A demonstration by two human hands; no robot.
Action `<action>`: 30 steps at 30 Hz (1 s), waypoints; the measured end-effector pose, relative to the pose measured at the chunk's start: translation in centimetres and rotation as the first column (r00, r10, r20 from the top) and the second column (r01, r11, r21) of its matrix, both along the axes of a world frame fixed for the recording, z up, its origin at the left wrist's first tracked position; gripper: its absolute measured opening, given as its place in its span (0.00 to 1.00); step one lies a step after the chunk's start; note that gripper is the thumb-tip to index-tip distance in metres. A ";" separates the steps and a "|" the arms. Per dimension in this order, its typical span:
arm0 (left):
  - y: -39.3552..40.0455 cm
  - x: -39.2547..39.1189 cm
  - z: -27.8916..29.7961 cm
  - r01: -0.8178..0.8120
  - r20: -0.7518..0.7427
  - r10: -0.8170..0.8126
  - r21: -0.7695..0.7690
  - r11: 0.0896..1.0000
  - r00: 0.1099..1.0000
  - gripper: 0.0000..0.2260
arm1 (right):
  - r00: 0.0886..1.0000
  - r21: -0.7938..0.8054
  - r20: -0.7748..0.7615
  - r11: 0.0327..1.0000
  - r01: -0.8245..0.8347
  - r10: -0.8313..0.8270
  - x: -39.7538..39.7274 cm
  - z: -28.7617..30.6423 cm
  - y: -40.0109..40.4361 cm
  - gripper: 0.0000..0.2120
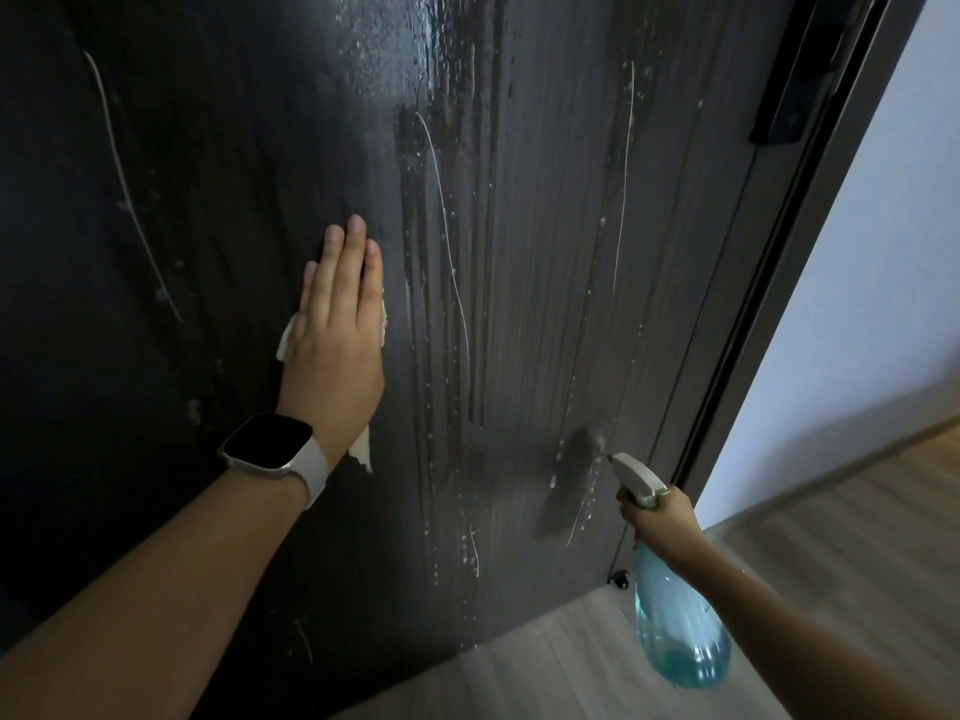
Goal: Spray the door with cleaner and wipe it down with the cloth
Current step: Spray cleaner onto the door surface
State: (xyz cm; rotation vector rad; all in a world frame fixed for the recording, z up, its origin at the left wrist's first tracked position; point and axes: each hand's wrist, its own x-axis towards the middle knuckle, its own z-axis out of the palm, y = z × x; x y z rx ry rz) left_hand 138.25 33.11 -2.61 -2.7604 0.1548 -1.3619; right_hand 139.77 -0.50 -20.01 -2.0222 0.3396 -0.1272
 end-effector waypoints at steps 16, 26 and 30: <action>1.2 -7.8 -3.2 0.188 -0.250 -0.245 -0.231 0.955 0.937 0.27 | 0.931 0.054 0.103 0.933 -0.356 0.350 -5.0 3.2 4.2 0.16; 8.9 -22.7 -15.3 -0.229 -0.416 -0.064 -0.617 0.753 0.907 0.05 | 0.810 -0.064 -0.126 0.810 -0.582 0.572 -10.7 -4.3 17.2 0.10; 15.1 -27.8 -19.3 -0.481 -0.569 -0.137 -0.781 0.399 0.811 0.09 | 0.766 -0.157 -0.228 0.753 -0.639 0.601 -12.8 -8.6 23.6 0.11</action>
